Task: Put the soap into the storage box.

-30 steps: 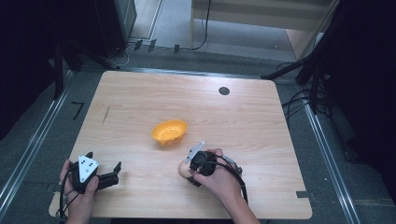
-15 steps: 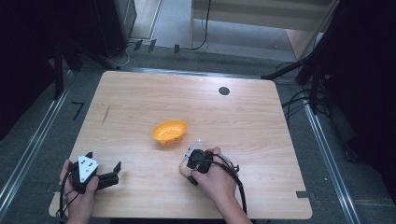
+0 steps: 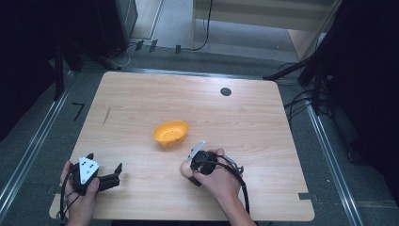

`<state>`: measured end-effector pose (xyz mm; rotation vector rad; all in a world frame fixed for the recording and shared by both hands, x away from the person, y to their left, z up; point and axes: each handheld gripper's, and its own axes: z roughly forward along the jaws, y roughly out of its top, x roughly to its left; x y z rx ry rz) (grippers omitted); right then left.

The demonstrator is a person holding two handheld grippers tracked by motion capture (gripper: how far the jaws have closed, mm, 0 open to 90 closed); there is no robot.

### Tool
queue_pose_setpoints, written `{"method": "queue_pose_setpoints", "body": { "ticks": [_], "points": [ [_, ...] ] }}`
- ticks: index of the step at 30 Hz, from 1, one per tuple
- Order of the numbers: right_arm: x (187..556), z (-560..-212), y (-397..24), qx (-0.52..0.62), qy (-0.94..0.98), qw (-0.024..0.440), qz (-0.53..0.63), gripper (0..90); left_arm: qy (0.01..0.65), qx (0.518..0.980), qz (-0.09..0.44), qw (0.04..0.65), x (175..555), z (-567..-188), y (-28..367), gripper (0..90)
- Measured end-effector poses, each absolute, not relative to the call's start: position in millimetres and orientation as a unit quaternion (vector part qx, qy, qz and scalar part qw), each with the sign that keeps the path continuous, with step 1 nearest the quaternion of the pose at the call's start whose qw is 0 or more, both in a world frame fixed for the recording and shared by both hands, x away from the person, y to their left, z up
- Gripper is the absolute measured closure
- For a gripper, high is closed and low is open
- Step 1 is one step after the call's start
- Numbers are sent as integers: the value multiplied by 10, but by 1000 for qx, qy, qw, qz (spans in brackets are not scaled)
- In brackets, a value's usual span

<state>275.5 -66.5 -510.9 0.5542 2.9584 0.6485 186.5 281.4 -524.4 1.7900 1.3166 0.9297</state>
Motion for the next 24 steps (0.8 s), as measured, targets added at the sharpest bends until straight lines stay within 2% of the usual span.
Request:
{"method": "queue_pose_setpoints", "body": {
  "ticks": [5,24],
  "points": [
    [2768,-5104,-687,146,964,15,222,338,510,694,359,361,1865,-5244,2819,3],
    [2938,-4819,-582,26,976,47,211,338,511,692,358,363,1864,-5245,2819,3]
  ]
}}
